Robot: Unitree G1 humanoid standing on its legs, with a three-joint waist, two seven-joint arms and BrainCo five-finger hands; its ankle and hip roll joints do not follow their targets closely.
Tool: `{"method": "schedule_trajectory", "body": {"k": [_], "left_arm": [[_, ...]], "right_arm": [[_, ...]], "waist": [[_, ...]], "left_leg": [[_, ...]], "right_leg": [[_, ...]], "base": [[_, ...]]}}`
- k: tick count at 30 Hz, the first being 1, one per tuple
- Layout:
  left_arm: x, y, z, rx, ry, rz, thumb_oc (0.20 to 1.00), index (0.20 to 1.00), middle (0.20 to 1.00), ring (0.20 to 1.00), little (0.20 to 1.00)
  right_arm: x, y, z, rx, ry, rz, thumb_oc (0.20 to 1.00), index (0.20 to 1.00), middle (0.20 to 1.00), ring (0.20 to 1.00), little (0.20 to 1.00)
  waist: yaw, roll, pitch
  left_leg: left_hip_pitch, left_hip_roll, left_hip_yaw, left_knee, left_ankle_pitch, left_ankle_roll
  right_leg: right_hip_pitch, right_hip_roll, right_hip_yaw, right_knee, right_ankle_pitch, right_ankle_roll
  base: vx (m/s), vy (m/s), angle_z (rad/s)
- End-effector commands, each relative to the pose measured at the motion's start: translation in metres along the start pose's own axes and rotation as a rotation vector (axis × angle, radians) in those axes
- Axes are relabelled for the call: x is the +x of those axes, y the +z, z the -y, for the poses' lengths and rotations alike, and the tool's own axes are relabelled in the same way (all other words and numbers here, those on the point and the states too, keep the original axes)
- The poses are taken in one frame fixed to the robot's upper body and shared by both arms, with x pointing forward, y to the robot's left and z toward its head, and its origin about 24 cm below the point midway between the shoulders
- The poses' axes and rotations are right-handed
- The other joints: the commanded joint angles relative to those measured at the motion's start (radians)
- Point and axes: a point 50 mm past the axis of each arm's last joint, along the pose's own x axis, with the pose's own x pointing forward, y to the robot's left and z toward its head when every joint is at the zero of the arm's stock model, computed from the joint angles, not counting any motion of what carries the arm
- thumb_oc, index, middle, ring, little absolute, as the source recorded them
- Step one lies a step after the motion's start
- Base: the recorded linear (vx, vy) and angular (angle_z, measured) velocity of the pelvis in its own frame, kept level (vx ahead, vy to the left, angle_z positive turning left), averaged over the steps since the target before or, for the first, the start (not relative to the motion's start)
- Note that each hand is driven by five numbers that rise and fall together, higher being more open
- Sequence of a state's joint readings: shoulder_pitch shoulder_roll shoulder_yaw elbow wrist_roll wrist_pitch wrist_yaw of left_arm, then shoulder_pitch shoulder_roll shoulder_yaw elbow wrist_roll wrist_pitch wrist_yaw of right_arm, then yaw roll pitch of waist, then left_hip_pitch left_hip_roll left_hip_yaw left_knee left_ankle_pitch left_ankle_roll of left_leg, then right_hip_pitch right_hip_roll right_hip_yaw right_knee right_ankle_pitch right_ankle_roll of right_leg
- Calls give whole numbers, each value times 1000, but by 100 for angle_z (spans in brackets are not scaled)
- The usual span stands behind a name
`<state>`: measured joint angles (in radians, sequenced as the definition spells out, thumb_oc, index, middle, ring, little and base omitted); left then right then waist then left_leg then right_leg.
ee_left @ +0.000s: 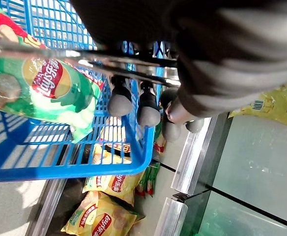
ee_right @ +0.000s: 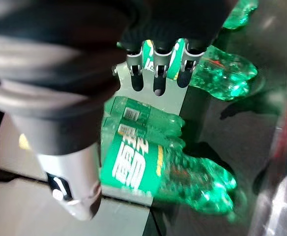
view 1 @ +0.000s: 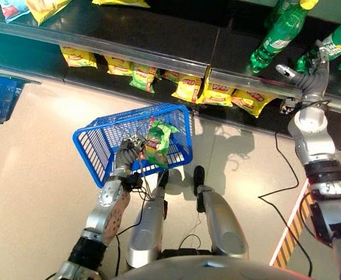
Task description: Pick up the snacks into the basket
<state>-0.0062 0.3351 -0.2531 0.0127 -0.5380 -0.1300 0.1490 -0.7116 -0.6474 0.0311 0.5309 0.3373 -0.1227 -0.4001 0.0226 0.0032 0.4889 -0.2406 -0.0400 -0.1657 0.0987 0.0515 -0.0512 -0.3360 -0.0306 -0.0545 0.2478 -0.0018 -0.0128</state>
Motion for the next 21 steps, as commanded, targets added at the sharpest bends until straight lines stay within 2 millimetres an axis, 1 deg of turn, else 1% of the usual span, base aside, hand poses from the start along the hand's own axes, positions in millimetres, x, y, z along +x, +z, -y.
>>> {"method": "schedule_trajectory", "body": {"k": [1,2,5,7,9,11,14,17,21], "left_arm": [[-9,50,13,-31,-105,265,200,200,200,200,200],[-9,49,13,-34,-106,261,200,200,200,200,200],[-10,45,15,-38,-115,241,200,200,200,200,200],[-9,45,15,-35,-123,240,200,200,200,200,200],[-9,46,16,-36,-132,240,200,200,200,200,200],[-9,48,16,-36,-138,246,200,200,200,200,200],[-8,49,17,-35,-146,251,200,200,200,200,200],[-10,51,17,-31,-150,256,200,200,200,200,200],[-11,54,19,-46,-149,268,200,200,200,200,200]], "right_arm": [[15,22,-3,20,23,65,1000,1000,1000,1000,1000],[16,24,-6,31,30,63,1000,1000,1000,1000,1000],[19,19,-9,48,25,23,1000,1000,1000,1000,1000],[22,18,-11,21,33,11,1000,1000,1000,1000,1000],[25,15,-10,22,23,-19,1000,1000,1000,1000,1000],[29,15,-9,23,13,-32,1000,1000,1000,1000,1000],[31,14,-10,38,2,-54,1000,1000,1000,1000,1000],[39,13,-4,13,-39,-86,1000,1000,1000,1000,1000],[44,14,0,18,-82,-119,1000,1000,1000,1000,1000]], "waist": [[36,-66,-106],[36,-68,-104],[41,-73,-115],[43,-77,-121],[47,-79,-127],[52,-78,-128],[57,-75,-123],[74,-62,-102],[80,-44,-80]], "left_leg": [[-17,-43,59,56,-91,26],[-13,-42,58,51,-88,25],[-3,-39,56,42,-86,24],[5,-38,55,39,-87,23],[8,-37,55,37,-88,23],[5,-36,54,36,-88,22],[-2,-37,52,37,-86,20],[-14,-40,48,37,-81,21],[-27,-48,44,43,-77,21]], "right_leg": [[1,-34,46,-61,12,132],[3,-31,47,-64,13,132],[18,-32,44,-73,11,133],[26,-33,42,-77,10,134],[35,-36,42,-85,9,135],[33,-37,40,-88,11,137],[25,-38,36,-88,16,138],[12,-39,28,-84,20,140],[1,-39,22,-70,17,138]], "base": [[0,0,0],[0,0,0],[0,0,0],[5,2,2],[0,7,5],[-12,6,2],[0,0,0],[-10,3,0],[0,0,0]]}}
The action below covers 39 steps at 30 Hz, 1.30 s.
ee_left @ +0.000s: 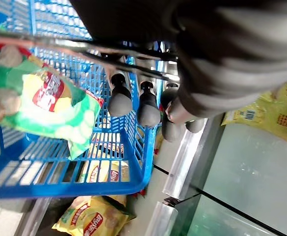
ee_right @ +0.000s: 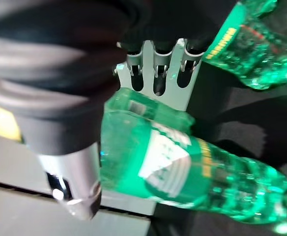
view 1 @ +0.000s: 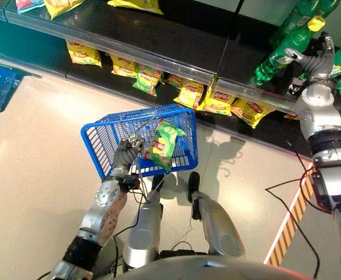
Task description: Pick up the snacks into the basket
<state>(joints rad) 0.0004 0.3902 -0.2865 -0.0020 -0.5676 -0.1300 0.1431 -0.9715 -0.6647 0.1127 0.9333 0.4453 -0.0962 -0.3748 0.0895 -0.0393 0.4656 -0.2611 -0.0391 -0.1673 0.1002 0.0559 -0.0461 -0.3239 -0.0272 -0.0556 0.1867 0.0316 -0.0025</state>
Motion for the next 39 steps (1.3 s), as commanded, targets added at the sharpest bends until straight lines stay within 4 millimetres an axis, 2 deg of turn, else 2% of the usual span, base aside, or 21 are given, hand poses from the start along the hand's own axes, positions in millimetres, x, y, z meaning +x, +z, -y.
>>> {"method": "schedule_trajectory", "body": {"k": [1,8,13,17,18,19,20,26,30,31,32,35,39], "left_arm": [[-8,54,21,-64,-113,293,200,200,200,200,200],[-7,58,25,-69,-128,311,200,200,200,200,200],[-5,67,36,-79,-181,350,200,200,200,200,200],[-4,67,45,-95,-224,351,200,200,200,200,200],[-3,67,47,-102,-233,353,200,200,200,200,200],[-3,66,49,-106,-238,352,200,200,200,200,200],[-2,66,50,-113,-244,350,200,200,200,200,200],[3,65,56,-123,-261,345,200,200,200,200,200],[6,66,57,-126,-261,353,200,200,200,200,200],[7,65,58,-129,-260,353,200,200,200,200,200],[7,65,58,-129,-260,353,200,200,200,200,200],[9,66,58,-125,-250,359,200,200,200,200,200],[14,68,51,-126,-198,377,200,200,200,200,200]], "right_arm": [[8,24,-4,11,-5,57,1000,1000,1000,1000,1000],[13,27,-4,129,-39,10,1000,1000,1000,1000,1000],[17,31,-5,258,-51,-34,1000,1000,1000,1000,1000],[21,39,4,277,-75,-11,1000,1000,1000,1000,1000],[20,42,5,309,-74,6,664,664,664,664,664],[20,43,5,319,-71,20,520,520,520,520,520],[20,45,5,327,-68,30,203,203,203,203,203],[16,38,2,353,-64,42,200,200,200,200,200],[15,39,-2,288,-36,66,200,200,200,200,200],[10,39,-11,276,-6,90,200,200,200,200,200],[10,39,-11,276,-6,90,200,200,200,200,200],[2,31,-19,257,7,109,200,200,200,200,200],[-27,17,-35,265,71,183,200,200,200,200,200]], "waist": [[13,2,-54],[25,34,-26],[51,93,14],[71,136,26],[73,145,25],[79,153,27],[79,159,27],[88,172,27],[88,169,24],[82,164,21],[82,164,20],[77,154,4],[56,126,-37]], "left_leg": [[-9,-50,45,42,-80,15],[-40,-61,37,62,-79,14],[-100,-83,26,92,-73,16],[-123,-95,8,91,-65,14],[-130,-98,3,86,-53,15],[-129,-99,-3,85,-56,14],[-135,-102,-10,82,-45,13],[-131,-110,-26,73,-42,17],[-126,-112,-32,69,-39,17],[-116,-113,-34,65,-39,17],[-117,-113,-34,64,-38,17],[-99,-112,-33,62,-44,21],[-53,-103,-31,53,-58,20]], "right_leg": [[-14,-43,21,-8,-18,127],[-49,-53,8,28,-29,126],[-115,-73,-11,87,-47,122],[-145,-92,-26,117,-64,123],[-154,-97,-29,119,-60,123],[-153,-100,-33,125,-70,123],[-157,-103,-37,126,-65,123],[-153,-113,-47,132,-72,125],[-147,-118,-51,130,-72,125],[-133,-119,-51,124,-71,125],[-134,-119,-51,123,-70,125],[-112,-119,-49,111,-67,127],[-45,-121,-55,71,-67,129]], "base": [[0,0,0],[-20,-11,9],[-53,-37,9],[-14,-40,19],[25,-40,14],[-4,-26,24],[31,-32,25],[15,-8,10],[6,-2,8],[18,2,6],[35,15,6],[31,8,2],[43,7,4]]}}
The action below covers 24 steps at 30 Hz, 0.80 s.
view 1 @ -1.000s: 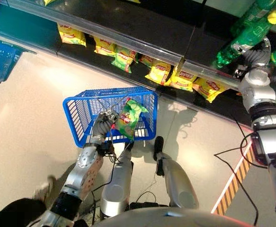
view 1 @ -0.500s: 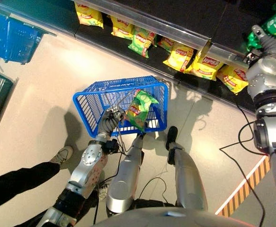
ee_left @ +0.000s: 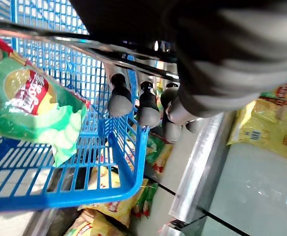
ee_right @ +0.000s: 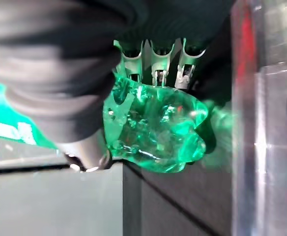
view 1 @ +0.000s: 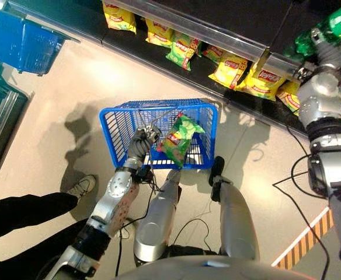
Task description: Pick up the snacks into the basket
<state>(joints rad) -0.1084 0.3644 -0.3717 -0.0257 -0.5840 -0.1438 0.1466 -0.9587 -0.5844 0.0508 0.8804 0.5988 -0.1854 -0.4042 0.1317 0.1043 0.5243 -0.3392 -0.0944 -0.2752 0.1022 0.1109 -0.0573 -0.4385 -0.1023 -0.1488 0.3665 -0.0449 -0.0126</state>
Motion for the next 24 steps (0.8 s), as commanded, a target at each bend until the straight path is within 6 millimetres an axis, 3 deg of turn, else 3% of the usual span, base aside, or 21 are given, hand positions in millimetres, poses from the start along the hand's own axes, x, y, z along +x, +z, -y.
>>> {"method": "schedule_trajectory", "body": {"k": [1,6,10,12,15,16,18,20,21,22,24], "left_arm": [[2,50,16,-75,-60,300,200,200,200,200,200],[-3,47,-6,-65,40,293,200,200,200,200,200],[-9,43,-19,-85,110,279,200,200,200,200,200],[-11,42,-21,-82,119,276,200,200,200,200,200],[-13,45,-28,-72,133,286,200,200,200,200,200],[-14,44,-28,-72,133,284,200,200,200,200,200],[-8,51,-23,-58,95,311,200,200,200,200,200],[-5,52,-21,-51,80,316,200,200,200,200,200],[1,59,-14,-43,50,347,200,200,200,200,200],[2,59,-14,-43,50,347,200,200,200,200,200],[15,71,6,-39,-41,395,200,200,200,200,200]], "right_arm": [[-27,2,-20,-12,121,159,200,200,200,200,200],[-67,-30,-5,-23,158,149,200,200,200,200,200],[-102,-36,5,-97,283,192,200,200,200,200,200],[-110,-38,10,-120,312,190,200,200,200,200,200],[-143,-49,24,-188,451,150,200,200,200,200,200],[-144,-50,24,-189,451,148,200,200,200,200,200],[-168,-70,29,-274,582,55,200,200,200,200,200],[-172,-74,31,-288,599,35,200,200,200,200,200],[-183,-90,28,-300,661,-40,200,200,200,200,200],[-183,-90,28,-300,661,-40,200,200,200,200,200],[-196,-103,11,-329,800,-91,200,200,200,200,200]], "waist": [[8,-25,-110],[-26,-70,-185],[-68,-107,-238],[-76,-115,-253],[-107,-127,-302],[-106,-127,-303],[-122,-129,-312],[-127,-128,-311],[-137,-126,-303],[-137,-126,-303],[-143,-122,-262]], "left_leg": [[29,-44,79,45,-107,31],[100,-24,91,19,-122,32],[162,-9,107,-1,-135,34],[177,-5,113,-8,-137,35],[227,9,130,-27,-146,38],[229,10,131,-29,-146,38],[251,17,144,-38,-150,40],[254,18,148,-41,-150,40],[245,20,157,-41,-148,41],[244,20,157,-40,-148,41],[202,18,161,-19,-142,38]], "right_leg": [[81,-46,36,-125,17,140],[173,-42,34,-192,21,141],[234,-29,48,-231,16,141],[249,-26,50,-240,16,141],[286,-16,66,-256,11,141],[288,-16,66,-257,11,141],[292,-14,73,-249,7,142],[292,-13,75,-247,6,142],[279,-13,78,-240,9,144],[279,-13,78,-240,9,144],[226,-11,79,-212,12,145]], "base": [[74,4,3],[109,-15,5],[112,-14,-8],[97,-14,-13],[111,-9,-24],[106,0,-21],[48,14,-12],[-1,23,-22],[-20,22,-20],[-102,36,-5],[-129,12,-7]]}}
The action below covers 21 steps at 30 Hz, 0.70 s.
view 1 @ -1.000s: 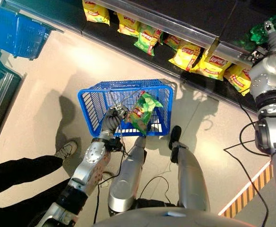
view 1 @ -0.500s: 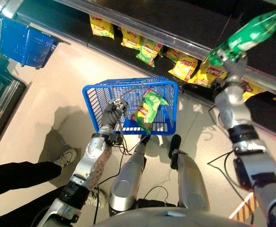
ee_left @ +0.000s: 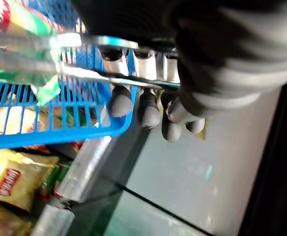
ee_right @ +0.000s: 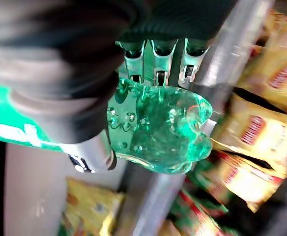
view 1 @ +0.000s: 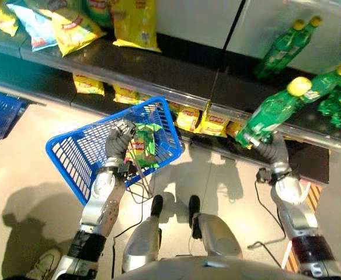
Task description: Pick up the snacks into the basket
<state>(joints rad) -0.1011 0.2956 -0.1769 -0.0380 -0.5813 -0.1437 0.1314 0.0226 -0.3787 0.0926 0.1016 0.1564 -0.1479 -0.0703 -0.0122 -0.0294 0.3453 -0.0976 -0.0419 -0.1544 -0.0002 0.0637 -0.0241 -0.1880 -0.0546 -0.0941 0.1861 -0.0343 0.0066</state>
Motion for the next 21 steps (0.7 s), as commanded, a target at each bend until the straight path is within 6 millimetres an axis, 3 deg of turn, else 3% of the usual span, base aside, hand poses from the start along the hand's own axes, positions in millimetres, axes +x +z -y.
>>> {"method": "schedule_trajectory", "body": {"k": [1,2,4,7,9,11,16,21], "left_arm": [[13,45,38,-15,-190,270,200,200,200,200,200],[21,51,57,-31,-258,298,200,200,200,200,200],[26,56,76,-49,-324,321,200,200,200,200,200],[30,60,93,-60,-387,336,200,200,200,200,200],[33,65,122,-110,-471,354,200,200,200,200,200],[34,68,136,-133,-518,363,200,200,200,200,200],[31,70,163,-178,-602,354,200,200,200,200,200],[27,72,178,-212,-654,343,200,200,200,200,200]], "right_arm": [[11,32,-20,-49,157,178,200,200,200,200,200],[19,26,-38,-64,232,151,200,200,200,200,200],[28,28,-60,-131,324,161,200,200,200,200,200],[38,35,-75,-185,367,194,200,200,200,200,200],[57,42,-97,-270,392,218,200,200,200,200,200],[66,46,-108,-305,403,224,200,200,200,200,200],[86,50,-122,-372,370,206,200,200,200,200,200],[105,62,-118,-372,270,196,200,200,200,200,200]], "waist": [[1,12,-84],[4,13,-38],[11,18,-2],[19,23,32],[35,40,82],[45,50,107],[80,85,155],[111,111,175]], "left_leg": [[-43,-34,40,86,-96,5],[-86,-37,41,107,-89,3],[-119,-37,36,124,-85,0],[-163,-47,33,155,-84,-4],[-214,-55,27,187,-78,-5],[-250,-64,22,200,-73,-9],[-288,-80,-1,209,-57,-13],[-307,-92,-14,211,-55,-8]], "right_leg": [[-28,-59,24,-30,1,125],[-72,-59,22,-1,3,122],[-97,-61,14,17,4,119],[-129,-64,7,37,5,117],[-179,-74,-1,75,5,113],[-207,-79,-3,90,3,112],[-236,-96,-19,114,-2,112],[-257,-108,-30,129,-3,115]], "base": [[-173,-5,-7],[-143,-7,2],[-157,-22,11],[-84,-10,12],[-111,3,8],[-97,-13,12],[-40,-24,25],[1,-10,19]]}}
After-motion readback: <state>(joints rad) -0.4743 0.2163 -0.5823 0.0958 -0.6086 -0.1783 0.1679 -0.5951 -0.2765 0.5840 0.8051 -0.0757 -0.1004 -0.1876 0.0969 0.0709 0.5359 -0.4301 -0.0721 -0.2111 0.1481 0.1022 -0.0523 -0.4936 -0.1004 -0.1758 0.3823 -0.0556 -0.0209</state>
